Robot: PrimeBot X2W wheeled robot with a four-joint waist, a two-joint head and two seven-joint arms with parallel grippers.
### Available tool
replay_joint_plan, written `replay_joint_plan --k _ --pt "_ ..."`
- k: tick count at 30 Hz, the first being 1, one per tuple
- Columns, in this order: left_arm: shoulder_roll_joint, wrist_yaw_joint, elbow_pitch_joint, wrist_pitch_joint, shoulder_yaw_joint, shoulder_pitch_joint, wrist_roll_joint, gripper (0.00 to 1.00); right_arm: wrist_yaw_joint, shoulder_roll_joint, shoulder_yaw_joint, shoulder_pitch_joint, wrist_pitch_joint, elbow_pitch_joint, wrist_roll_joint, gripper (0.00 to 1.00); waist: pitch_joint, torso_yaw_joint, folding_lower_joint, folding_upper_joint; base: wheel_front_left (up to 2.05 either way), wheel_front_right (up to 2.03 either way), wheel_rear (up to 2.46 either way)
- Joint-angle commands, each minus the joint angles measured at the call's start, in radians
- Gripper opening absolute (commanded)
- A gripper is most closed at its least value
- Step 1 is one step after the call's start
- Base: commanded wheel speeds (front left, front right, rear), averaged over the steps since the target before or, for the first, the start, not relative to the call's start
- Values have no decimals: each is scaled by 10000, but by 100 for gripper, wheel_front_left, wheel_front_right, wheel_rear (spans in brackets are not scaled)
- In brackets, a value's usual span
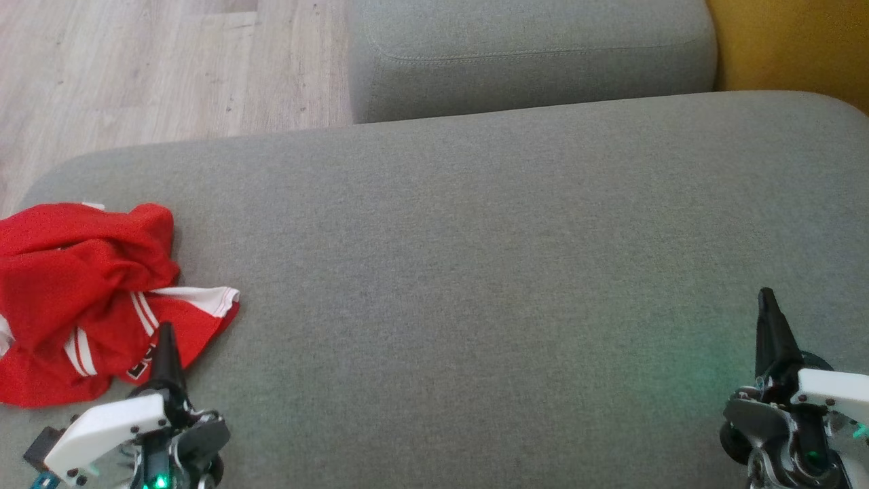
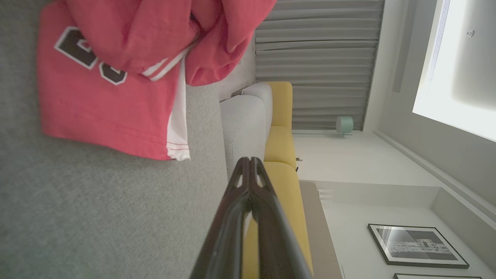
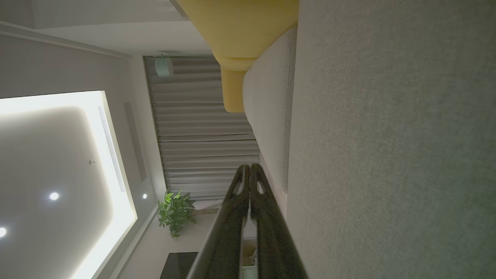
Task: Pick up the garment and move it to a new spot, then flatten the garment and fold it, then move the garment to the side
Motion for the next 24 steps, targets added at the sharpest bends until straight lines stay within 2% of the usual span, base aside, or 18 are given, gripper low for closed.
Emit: replay_joint_plan --k 1,4,5,9,24 --pt "87 -63 -372 29 341 -260 16 0 -7 -64 208 -555 65 -380 74 0 0 0 0 0 0 0 0" --pt "87 -63 -372 29 341 -260 16 0 -7 -64 208 -555 65 -380 74 0 0 0 0 0 0 0 0" --pt "0 0 -1 0 0 0 0 100 0 0 0 -1 0 -1 0 100 0 0 0 0 0 0 0" --pt "-26 13 404 -27 -61 166 12 100 0 20 43 178 -29 399 -15 100 4 -1 0 0 0 0 0" --pt "-12 4 134 -473 -75 240 537 100 -1 10 180 234 -470 74 -786 100 7 24 0 0 0 0 0"
